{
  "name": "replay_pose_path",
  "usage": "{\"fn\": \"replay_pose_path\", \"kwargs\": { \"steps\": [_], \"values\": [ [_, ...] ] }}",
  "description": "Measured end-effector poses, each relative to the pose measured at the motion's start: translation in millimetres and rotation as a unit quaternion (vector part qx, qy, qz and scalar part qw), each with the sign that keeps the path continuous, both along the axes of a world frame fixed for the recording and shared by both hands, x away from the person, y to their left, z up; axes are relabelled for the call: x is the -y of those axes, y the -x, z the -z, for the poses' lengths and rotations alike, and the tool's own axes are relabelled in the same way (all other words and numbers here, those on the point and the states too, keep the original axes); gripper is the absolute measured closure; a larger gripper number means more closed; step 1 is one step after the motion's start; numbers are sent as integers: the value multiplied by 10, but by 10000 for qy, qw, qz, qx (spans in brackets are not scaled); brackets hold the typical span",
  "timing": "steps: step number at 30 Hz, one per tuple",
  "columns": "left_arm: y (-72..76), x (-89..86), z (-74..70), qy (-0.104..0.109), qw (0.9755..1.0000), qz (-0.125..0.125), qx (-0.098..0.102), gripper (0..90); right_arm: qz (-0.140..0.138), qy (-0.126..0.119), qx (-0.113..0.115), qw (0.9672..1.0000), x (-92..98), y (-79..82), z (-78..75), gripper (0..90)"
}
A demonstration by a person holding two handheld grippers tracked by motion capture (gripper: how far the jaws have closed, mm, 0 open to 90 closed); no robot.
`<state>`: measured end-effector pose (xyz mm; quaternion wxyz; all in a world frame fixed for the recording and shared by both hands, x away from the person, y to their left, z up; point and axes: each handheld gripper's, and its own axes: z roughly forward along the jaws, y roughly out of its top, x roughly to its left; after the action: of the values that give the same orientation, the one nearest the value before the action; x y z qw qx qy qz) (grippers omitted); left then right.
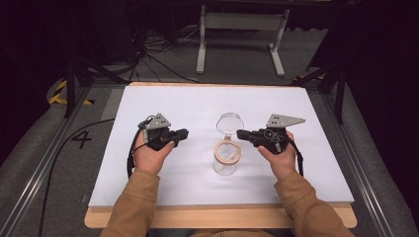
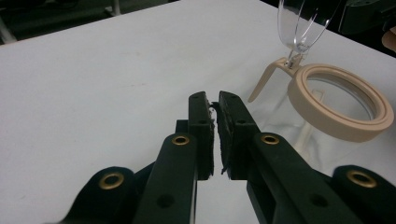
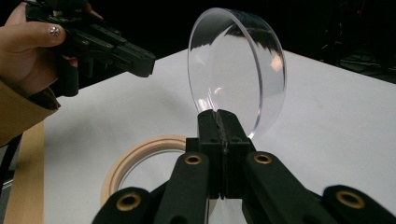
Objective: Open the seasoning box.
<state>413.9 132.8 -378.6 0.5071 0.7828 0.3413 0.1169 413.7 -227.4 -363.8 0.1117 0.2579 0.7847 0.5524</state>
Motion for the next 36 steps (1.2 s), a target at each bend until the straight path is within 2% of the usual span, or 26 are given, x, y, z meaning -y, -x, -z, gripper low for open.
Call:
{"fn": "replay_pose_path", "kwargs": {
  "steps": [3,5,8,9,10,11,12,14,16,17,18,19,20,23,24,26,27,29,34,35,36],
  "values": [
    [-8,-6,-22,-19,9999,105,21,833,-47,-5,7,10000,16,28,-44,898],
    [6,-15,-60,-74,9999,129,13,820,-166,-25,-30,9999,58,35,-85,853],
    [4,-36,-97,-137,9996,194,121,795,-99,175,201,9996,203,66,-192,792],
    [9,-59,-135,-199,9995,251,65,795,-99,175,201,9996,203,66,-192,792],
    [9,-90,-168,-262,9993,261,65,780,11,293,172,9994,380,70,-258,758],
    [9,-90,-168,-262,9993,261,65,774,11,293,172,9994,380,70,-258,758],
    [5,-115,-182,-336,9991,268,-14,774,43,309,148,9994,435,64,-270,740],
    [3,-165,-190,-455,9987,200,-57,758,62,349,-153,9993,594,20,-284,702],
    [-8,-237,-188,-493,9984,112,-244,752,239,450,-115,9986,696,13,-286,681],
    [-21,-281,-186,-536,9982,30,-266,751,274,435,-148,9986,740,3,-282,659],
    [-27,-316,-183,-564,9977,-18,-384,742,312,468,-195,9982,791,-16,-273,652],
    [-38,-344,-174,-572,9972,-68,-483,736,420,551,-192,9974,827,-23,-266,645],
    [-52,-372,-164,-619,9968,-115,-498,734,517,656,-181,9963,864,-34,-255,632],
    [-77,-423,-131,-702,9952,-223,-645,732,661,809,-291,9941,952,-79,-194,608],
    [-90,-438,-113,-689,9950,-257,-671,732,793,896,-323,9923,984,-92,-170,605],
    [-110,-448,-82,-733,9941,-310,-740,732,972,1029,-574,9883,1045,-142,-95,584],
    [-121,-454,-70,-817,9930,-321,-787,732,1064,1124,-615,9860,1069,-160,-60,584],
    [-149,-459,-26,-835,9925,-324,-837,723,1238,1308,-663,9814,1111,-190,1,582],
    [-234,-468,128,-961,9891,-349,-1056,702,1344,1466,-928,9756,1168,-257,155,566],
    [-234,-468,128,-961,9891,-349,-1056,700,1344,1466,-928,9756,1168,-257,155,566],
    [-250,-472,158,-983,9880,-341,-1137,700,1356,1499,-930,9749,1177,-271,187,564]
  ]
}}
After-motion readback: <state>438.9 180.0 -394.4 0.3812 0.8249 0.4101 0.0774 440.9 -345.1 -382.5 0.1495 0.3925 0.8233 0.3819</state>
